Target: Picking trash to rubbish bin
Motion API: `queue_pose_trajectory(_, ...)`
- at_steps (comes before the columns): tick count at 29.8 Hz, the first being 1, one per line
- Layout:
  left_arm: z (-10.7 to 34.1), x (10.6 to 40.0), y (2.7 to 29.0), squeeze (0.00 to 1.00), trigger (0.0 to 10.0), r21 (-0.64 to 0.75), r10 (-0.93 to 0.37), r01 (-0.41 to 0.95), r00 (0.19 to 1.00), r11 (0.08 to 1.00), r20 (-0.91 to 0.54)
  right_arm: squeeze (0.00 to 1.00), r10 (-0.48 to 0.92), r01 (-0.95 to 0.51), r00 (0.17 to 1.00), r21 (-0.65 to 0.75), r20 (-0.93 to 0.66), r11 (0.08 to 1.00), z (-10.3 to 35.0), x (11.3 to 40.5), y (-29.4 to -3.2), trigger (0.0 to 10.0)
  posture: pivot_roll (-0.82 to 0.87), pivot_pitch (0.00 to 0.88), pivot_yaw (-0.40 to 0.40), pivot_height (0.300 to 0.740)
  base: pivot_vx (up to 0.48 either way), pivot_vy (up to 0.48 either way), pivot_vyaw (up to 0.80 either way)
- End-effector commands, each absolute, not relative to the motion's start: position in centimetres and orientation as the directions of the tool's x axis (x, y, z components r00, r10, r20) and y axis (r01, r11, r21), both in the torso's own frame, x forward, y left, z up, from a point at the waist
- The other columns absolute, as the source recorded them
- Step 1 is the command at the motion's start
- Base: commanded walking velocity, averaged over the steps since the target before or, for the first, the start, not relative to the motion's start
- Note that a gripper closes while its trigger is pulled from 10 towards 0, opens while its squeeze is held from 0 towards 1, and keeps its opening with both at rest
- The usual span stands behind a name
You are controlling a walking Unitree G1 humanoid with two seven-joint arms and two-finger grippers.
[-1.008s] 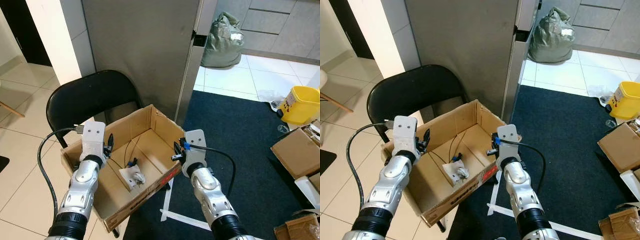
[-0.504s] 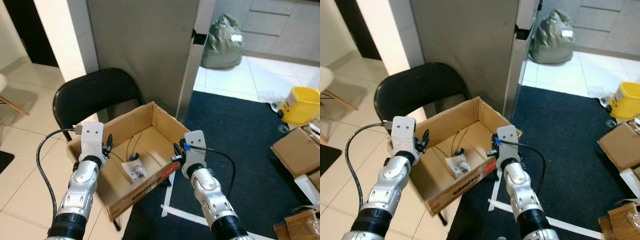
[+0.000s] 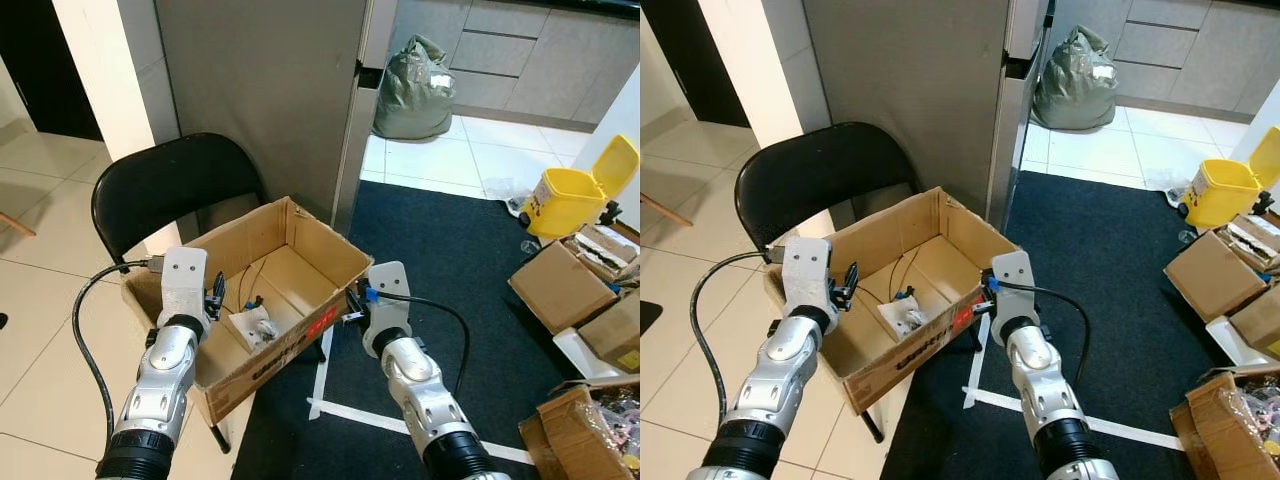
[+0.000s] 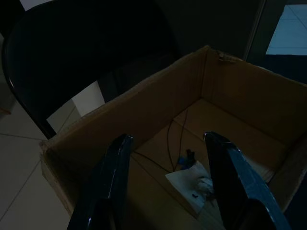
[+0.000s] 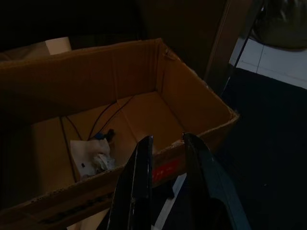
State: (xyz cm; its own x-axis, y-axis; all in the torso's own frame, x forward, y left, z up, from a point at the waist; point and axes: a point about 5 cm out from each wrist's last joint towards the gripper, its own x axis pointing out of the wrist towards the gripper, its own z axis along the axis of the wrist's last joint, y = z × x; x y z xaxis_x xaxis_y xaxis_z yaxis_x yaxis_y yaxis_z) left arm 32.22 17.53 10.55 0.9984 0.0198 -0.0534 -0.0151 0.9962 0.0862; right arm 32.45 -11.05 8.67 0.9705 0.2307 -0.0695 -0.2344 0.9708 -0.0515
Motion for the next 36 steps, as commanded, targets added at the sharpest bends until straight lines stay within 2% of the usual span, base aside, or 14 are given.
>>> queue_pose_trajectory(1,10.1,32.2,17.4,0.0,10.0,0.081,0.023,-0.016,0.997,0.997,-0.077,0.0,0.222,-0.227,0.971,-0.049,-0.087,0.973,8.5,32.4,-11.3,10.0,-0.02,0.097,-0.026,0.74,0.0,0.0,0.0)
queue_pose_trajectory(7,10.0,32.1,17.4,0.0,10.0,0.084,0.023,-0.016,0.997,0.996,-0.079,0.0,0.22,-0.225,0.971,-0.04,-0.097,0.974,8.3,32.3,-11.2,10.0,-0.02,0.097,-0.026,0.74,0.0,0.0,0.0)
queue_pose_trajectory(23,10.0,32.0,17.6,0.0,10.0,0.097,0.025,-0.016,0.996,0.995,-0.083,0.0,0.202,-0.207,0.972,-0.034,-0.117,0.978,7.9,32.3,-11.2,10.0,0.0,0.085,-0.024,0.74,0.0,0.0,-0.8)
queue_pose_trajectory(29,9.7,32.1,17.6,0.0,10.0,0.122,0.011,0.002,0.995,0.992,-0.103,0.0,0.107,-0.115,0.983,-0.043,-0.147,0.992,7.2,32.1,-12.6,10.0,0.0,0.087,-0.014,0.74,0.0,0.0,-0.8)
queue_pose_trajectory(36,9.5,32.1,17.5,0.0,10.0,0.126,-0.001,0.016,0.993,0.992,-0.118,0.0,0.079,-0.088,0.985,-0.051,-0.156,0.995,6.9,31.9,-13.2,10.0,0.0,0.085,-0.009,0.74,0.0,0.0,-0.8)
